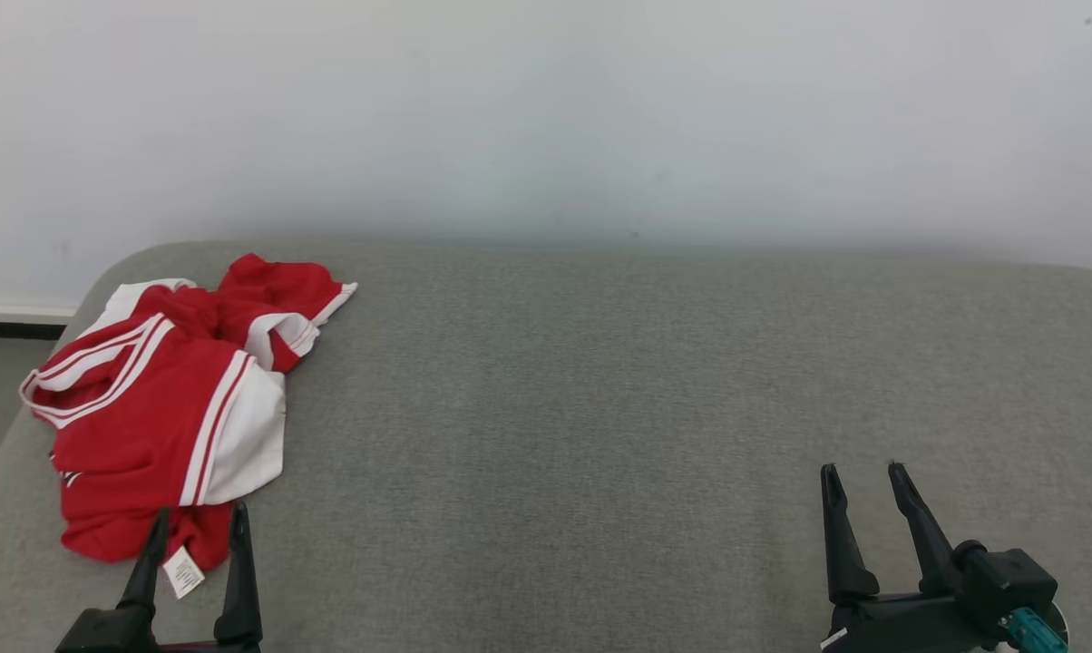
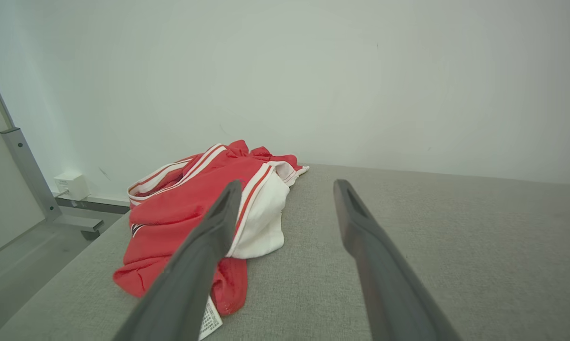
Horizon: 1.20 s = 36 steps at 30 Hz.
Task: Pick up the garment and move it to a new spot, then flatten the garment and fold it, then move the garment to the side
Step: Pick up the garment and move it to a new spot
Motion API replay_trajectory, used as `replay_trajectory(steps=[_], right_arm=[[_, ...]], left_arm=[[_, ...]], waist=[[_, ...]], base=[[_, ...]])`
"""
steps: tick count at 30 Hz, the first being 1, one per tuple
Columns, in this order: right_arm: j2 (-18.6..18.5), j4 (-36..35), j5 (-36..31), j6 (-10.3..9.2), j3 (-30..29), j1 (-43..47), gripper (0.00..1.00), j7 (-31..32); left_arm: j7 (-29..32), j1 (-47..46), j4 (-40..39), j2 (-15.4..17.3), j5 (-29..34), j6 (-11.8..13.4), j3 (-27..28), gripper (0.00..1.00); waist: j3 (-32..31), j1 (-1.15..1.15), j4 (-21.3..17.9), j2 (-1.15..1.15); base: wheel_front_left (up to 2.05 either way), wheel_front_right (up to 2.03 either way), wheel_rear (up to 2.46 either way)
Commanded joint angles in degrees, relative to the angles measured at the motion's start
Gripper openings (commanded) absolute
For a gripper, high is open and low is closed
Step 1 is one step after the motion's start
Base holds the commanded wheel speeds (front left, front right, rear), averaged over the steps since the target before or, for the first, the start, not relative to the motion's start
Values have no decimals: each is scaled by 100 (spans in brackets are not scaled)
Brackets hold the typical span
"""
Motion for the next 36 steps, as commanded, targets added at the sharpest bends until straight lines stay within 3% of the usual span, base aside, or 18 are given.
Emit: replay_trajectory(steps=[1, 20, 28, 36], right_arm=[[5, 22, 55, -12, 5, 81, 100, -4], [3, 140, 113, -12, 74, 97, 100, -4], [2, 206, 111, -12, 156, 104, 100, -4], [2, 268, 105, -12, 250, 19, 100, -4]], left_arm=[[-20, -58, 29, 26, -28, 25, 4, 100], [106, 115, -41, 140, -65, 235, 57, 100], [101, 190, -5, 246, -149, 295, 168, 100], [71, 271, -25, 299, -201, 360, 275, 100]], waist=[[5, -1, 190, 0], [-49, -1, 1912, 0], [-96, -1, 2325, 0], [-67, -1, 2383, 0]], base=[[0, 0, 0], [0, 0, 0], [0, 0, 0], [0, 0, 0]])
